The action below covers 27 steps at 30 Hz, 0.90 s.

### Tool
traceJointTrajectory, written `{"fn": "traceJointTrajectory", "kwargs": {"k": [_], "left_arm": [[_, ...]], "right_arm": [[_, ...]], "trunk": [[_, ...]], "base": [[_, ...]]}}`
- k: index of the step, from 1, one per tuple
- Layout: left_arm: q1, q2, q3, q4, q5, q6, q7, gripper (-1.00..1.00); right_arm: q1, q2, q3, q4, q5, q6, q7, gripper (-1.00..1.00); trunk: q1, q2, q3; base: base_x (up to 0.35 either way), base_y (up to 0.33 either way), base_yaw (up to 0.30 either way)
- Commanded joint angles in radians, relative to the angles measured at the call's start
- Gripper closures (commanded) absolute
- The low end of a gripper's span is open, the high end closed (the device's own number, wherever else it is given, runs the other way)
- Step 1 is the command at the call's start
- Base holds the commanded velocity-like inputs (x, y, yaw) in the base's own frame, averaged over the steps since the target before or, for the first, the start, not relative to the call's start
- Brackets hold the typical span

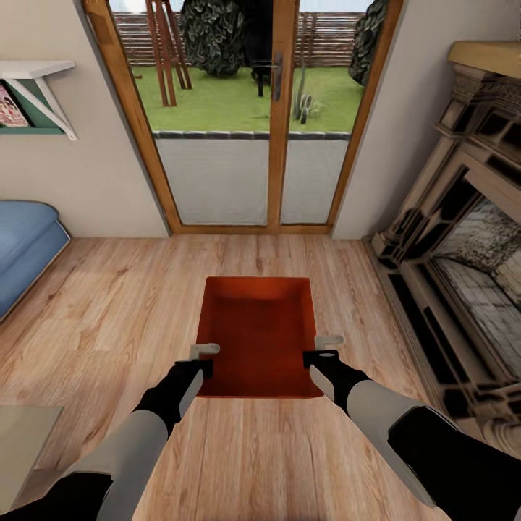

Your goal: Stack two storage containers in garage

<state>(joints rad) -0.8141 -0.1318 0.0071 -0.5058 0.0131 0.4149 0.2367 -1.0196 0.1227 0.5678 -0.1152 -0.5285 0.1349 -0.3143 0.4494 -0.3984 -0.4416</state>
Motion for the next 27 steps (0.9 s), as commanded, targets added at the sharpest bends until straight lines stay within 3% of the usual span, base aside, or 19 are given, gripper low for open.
{"fn": "traceJointTrajectory", "kwargs": {"k": [1,27], "left_arm": [[0.0,-0.002,0.007,0.0,-0.008,0.053,0.009,1.0],[0.0,-0.002,0.007,0.0,-0.007,0.051,0.01,1.0]], "right_arm": [[0.0,0.0,0.072,-0.003,0.024,-0.02,-0.071,1.0],[0.0,0.0,0.072,-0.003,0.024,-0.02,-0.083,1.0]], "trunk": [[0.001,-0.002,0.0],[0.001,-0.002,0.041]], "base": [[0.0,0.0,0.0],[0.0,0.0,0.0]]}}
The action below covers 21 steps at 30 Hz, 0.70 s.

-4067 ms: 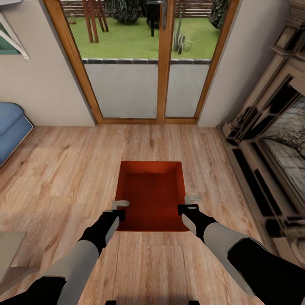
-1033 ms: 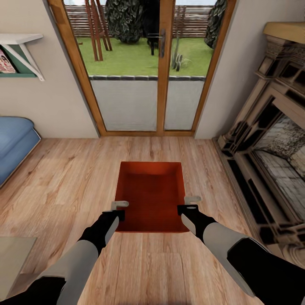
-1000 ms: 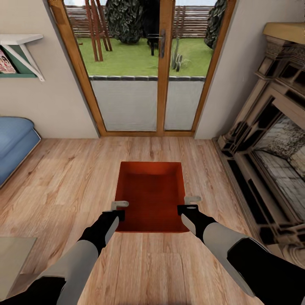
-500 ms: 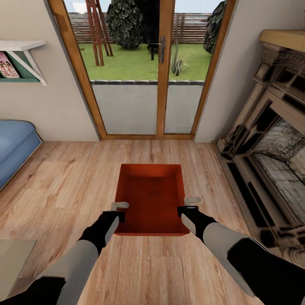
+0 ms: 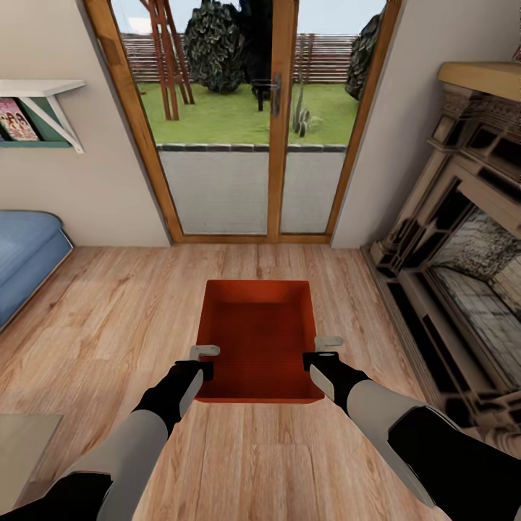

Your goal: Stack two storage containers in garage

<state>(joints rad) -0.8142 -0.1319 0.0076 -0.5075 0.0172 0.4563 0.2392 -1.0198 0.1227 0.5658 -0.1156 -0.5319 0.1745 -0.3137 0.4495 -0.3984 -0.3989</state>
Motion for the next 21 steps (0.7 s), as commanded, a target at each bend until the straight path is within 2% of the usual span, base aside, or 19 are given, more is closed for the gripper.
{"fn": "traceJointTrajectory", "kwargs": {"k": [1,21], "left_arm": [[0.0,-0.002,0.006,0.001,-0.011,0.01,0.008,1.0],[0.0,0.0,0.005,0.003,-0.011,0.011,0.002,1.0]], "right_arm": [[0.0,0.0,0.074,-0.003,0.027,-0.059,-0.084,1.0],[0.0,0.0,0.074,-0.003,0.027,-0.059,-0.085,1.0]], "trunk": [[0.001,-0.002,0.0],[0.001,-0.002,0.032]], "base": [[0.0,0.0,0.0],[0.0,0.0,0.0]]}}
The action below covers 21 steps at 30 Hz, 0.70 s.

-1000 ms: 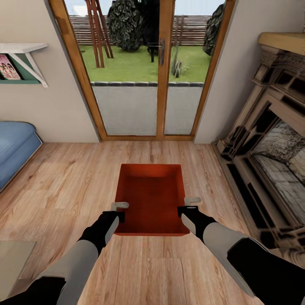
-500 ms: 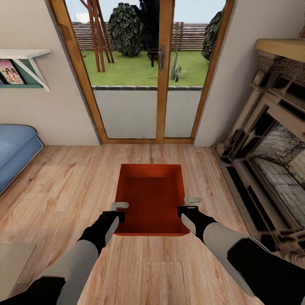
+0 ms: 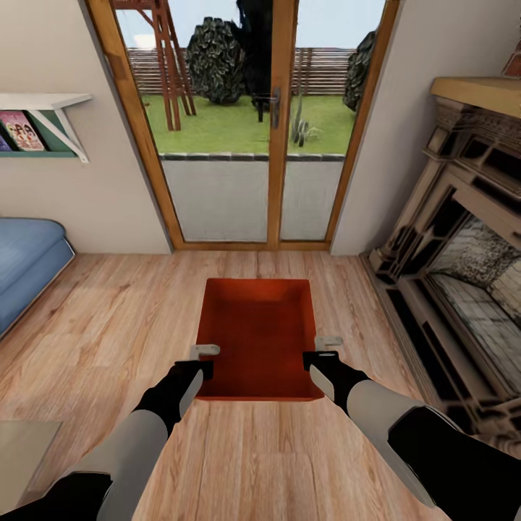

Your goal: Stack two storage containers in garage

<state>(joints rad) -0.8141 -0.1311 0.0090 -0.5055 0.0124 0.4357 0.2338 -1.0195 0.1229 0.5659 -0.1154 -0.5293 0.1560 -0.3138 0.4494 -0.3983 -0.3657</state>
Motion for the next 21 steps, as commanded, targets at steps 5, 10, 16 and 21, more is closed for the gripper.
{"fn": "traceJointTrajectory", "kwargs": {"k": [5,10,16,21], "left_arm": [[0.0,-0.002,0.003,0.001,-0.006,0.032,0.006,1.0],[0.0,-0.001,0.003,0.001,-0.006,0.032,0.006,1.0],[0.0,-0.001,0.003,0.001,-0.006,0.031,0.006,1.0],[0.0,-0.001,0.003,0.001,-0.006,0.031,0.006,1.0]], "right_arm": [[-0.001,0.0,0.074,-0.003,0.025,-0.041,-0.085,1.0],[-0.001,0.0,0.074,-0.003,0.025,-0.041,-0.085,1.0],[-0.001,0.0,0.074,-0.003,0.025,-0.041,-0.085,1.0],[-0.001,0.0,0.074,-0.003,0.025,-0.041,-0.085,1.0]], "trunk": [[0.001,-0.002,0.006],[0.001,-0.002,0.014],[0.001,-0.002,0.024],[0.001,-0.002,0.032]], "base": [[0.0,0.0,0.0],[0.0,0.0,0.0],[0.0,0.0,0.0],[0.0,0.0,0.0]]}}
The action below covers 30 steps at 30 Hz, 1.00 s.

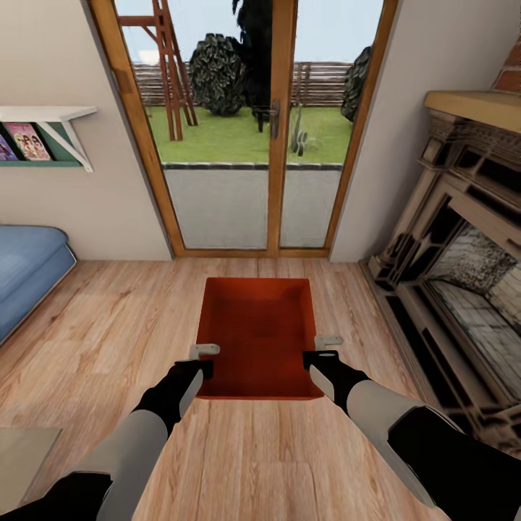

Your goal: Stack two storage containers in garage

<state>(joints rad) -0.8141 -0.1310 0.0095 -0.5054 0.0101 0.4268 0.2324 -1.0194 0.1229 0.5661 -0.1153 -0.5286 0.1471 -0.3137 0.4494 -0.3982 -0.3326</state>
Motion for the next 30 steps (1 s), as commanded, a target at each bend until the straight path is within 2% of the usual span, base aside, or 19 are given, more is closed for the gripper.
{"fn": "traceJointTrajectory", "kwargs": {"k": [1,30], "left_arm": [[0.0,-0.001,0.003,0.001,-0.004,0.04,0.007,1.0],[0.0,-0.001,0.004,0.001,-0.004,0.039,0.007,1.0]], "right_arm": [[-0.001,0.0,0.074,-0.003,0.024,-0.032,-0.085,1.0],[-0.001,0.0,0.074,-0.003,0.024,-0.032,-0.085,1.0]], "trunk": [[0.001,-0.002,0.0],[0.001,-0.002,0.046]], "base": [[0.0,0.0,0.0],[0.0,0.0,0.0]]}}
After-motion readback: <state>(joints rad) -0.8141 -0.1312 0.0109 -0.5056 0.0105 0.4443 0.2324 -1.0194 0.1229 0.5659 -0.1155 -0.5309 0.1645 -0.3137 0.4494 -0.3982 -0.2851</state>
